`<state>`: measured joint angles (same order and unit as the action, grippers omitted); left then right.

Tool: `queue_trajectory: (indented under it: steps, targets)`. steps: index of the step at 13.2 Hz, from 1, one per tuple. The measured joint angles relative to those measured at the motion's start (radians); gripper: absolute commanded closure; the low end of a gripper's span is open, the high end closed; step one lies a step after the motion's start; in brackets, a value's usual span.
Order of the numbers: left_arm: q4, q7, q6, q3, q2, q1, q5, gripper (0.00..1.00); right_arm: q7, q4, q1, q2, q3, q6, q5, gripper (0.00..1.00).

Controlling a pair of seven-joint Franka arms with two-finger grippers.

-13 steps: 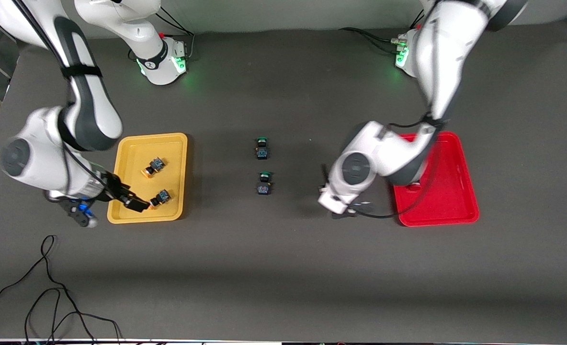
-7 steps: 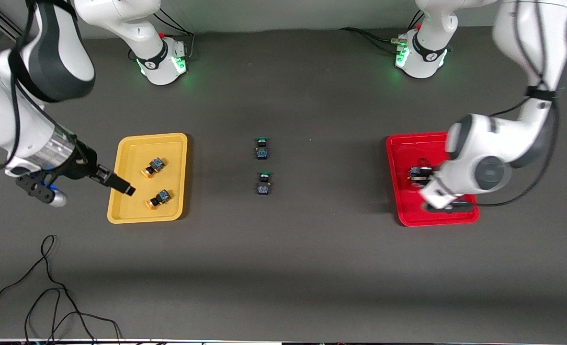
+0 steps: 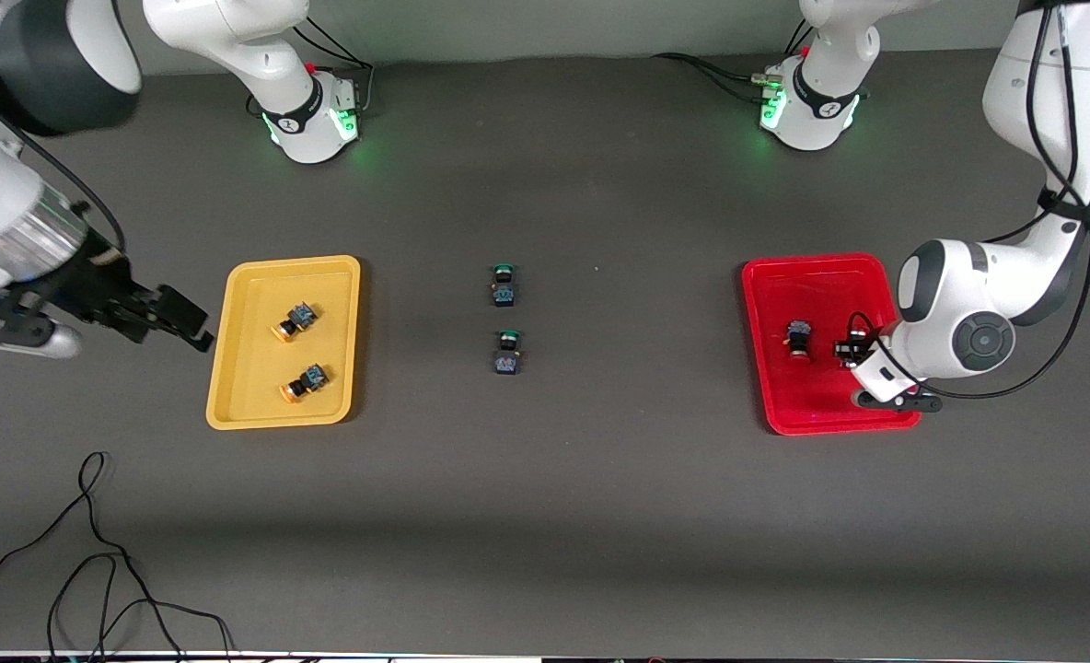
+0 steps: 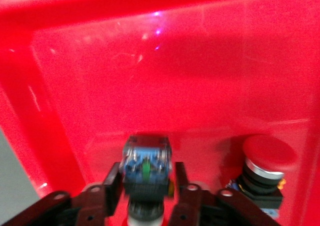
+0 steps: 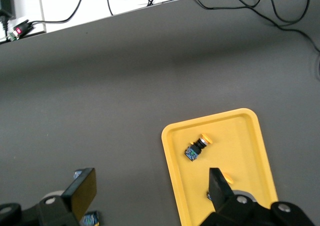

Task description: Place red and yellow buttons in trays

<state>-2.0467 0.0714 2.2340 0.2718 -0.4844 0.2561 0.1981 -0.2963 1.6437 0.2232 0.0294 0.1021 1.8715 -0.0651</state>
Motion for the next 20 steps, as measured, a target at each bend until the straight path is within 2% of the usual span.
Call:
queue_trajectory:
  steps: [2,4,7,10,14,16,20]
  targets:
    - [0.019,0.0,-0.05,0.0,0.016,0.002,0.006,0.0,0.03,-0.046,0.0,0.001,0.0,-0.048,0.001,0.0]
    - [0.081,0.0,-0.192,0.002,0.07,0.004,0.006,0.0,0.061,-0.064,0.0,0.008,0.0,-0.065,0.002,0.0]
    - [0.192,-0.035,-0.411,0.007,0.198,0.005,-0.002,0.0,0.084,-0.125,-0.001,0.037,0.0,-0.17,0.014,0.0]
    - [0.273,-0.113,-0.586,0.006,0.339,0.017,-0.069,0.0,0.203,-0.208,-0.004,0.098,0.001,-0.29,0.056,0.0]
    - [0.357,-0.176,-0.722,0.004,0.443,0.038,-0.117,0.0,0.293,-0.217,-0.011,0.125,0.012,-0.332,0.057,0.0]
    - [0.399,-0.182,-0.751,-0.01,0.456,0.015,-0.138,0.0,0.294,-0.189,-0.01,0.104,0.024,-0.292,0.053,0.0]
    - [0.449,-0.182,-0.781,-0.205,0.457,-0.222,-0.145,0.0,0.257,0.04,-0.009,-0.056,0.039,-0.171,0.048,0.0]
